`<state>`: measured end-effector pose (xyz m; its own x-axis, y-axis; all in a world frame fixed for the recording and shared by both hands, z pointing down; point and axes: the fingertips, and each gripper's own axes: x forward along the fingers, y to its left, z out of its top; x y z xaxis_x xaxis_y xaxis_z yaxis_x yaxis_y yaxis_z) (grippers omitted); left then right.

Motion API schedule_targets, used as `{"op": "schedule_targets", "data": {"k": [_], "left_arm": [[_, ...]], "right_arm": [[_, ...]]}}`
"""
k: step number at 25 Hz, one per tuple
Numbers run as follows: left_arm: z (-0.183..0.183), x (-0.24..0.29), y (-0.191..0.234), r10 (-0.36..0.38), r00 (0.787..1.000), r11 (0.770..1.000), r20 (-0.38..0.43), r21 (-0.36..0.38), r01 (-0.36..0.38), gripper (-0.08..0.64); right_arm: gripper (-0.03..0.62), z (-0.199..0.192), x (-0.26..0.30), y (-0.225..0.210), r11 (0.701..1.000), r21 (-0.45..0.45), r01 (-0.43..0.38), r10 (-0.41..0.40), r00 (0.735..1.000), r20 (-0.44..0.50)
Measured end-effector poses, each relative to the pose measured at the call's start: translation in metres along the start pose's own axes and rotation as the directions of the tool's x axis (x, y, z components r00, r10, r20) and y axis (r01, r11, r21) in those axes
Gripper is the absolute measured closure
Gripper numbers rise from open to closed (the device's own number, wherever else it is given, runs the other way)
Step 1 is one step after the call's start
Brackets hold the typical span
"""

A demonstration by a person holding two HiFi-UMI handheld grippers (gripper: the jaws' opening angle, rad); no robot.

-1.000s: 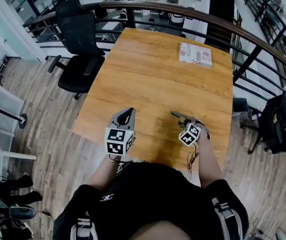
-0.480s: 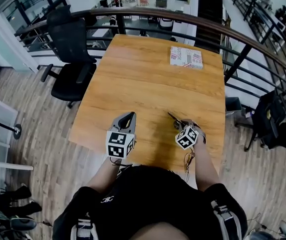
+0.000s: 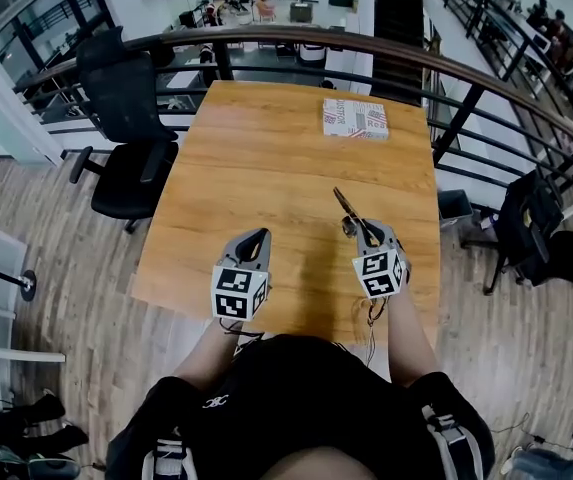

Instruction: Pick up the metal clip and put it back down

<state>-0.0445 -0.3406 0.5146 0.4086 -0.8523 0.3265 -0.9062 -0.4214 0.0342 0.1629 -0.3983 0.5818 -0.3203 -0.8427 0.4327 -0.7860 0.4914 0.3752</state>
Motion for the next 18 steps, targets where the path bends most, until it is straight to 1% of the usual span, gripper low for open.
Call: {"op": "schedule_targets", "data": {"k": [2, 3, 6, 9, 11, 15, 18], "left_arm": [[0.001, 0.001, -0.002, -0.012, 1.000, 1.000, 0.002, 0.004, 0.012, 0.541], [0.002, 0.002, -0.003, -0.018, 1.000, 1.000, 0.004, 0.006, 0.018, 0.541], [0.005, 0.003, -0.007, -0.034, 0.999, 0.999, 0.010, 0.012, 0.033, 0.541], [0.012, 0.006, -0.011, -0.052, 0.998, 0.998, 0.024, 0.020, 0.051, 0.541], [0.018, 0.008, -0.014, -0.064, 0.997, 0.998, 0.035, 0.027, 0.063, 0.541], [0.026, 0.010, -0.019, -0.086, 0.995, 0.996, 0.051, 0.038, 0.084, 0.541], [0.032, 0.012, -0.022, -0.093, 0.994, 0.995, 0.060, 0.042, 0.090, 0.541]], "right_arm": [[0.571, 0.023, -0.017, -0.017, 0.996, 0.069, 0.062, -0.067, 0.995, 0.069], [0.571, 0.035, -0.027, -0.025, 0.991, 0.095, 0.097, -0.107, 0.989, 0.105], [0.571, 0.066, -0.059, -0.046, 0.965, 0.202, 0.168, -0.211, 0.954, 0.213], [0.571, 0.081, -0.086, -0.061, 0.930, 0.314, 0.190, -0.281, 0.919, 0.277], [0.571, 0.082, -0.093, -0.064, 0.919, 0.338, 0.201, -0.303, 0.910, 0.283], [0.571, 0.072, -0.097, -0.060, 0.916, 0.337, 0.219, -0.313, 0.914, 0.256], [0.571, 0.069, -0.102, -0.059, 0.915, 0.334, 0.226, -0.319, 0.912, 0.258]]}}
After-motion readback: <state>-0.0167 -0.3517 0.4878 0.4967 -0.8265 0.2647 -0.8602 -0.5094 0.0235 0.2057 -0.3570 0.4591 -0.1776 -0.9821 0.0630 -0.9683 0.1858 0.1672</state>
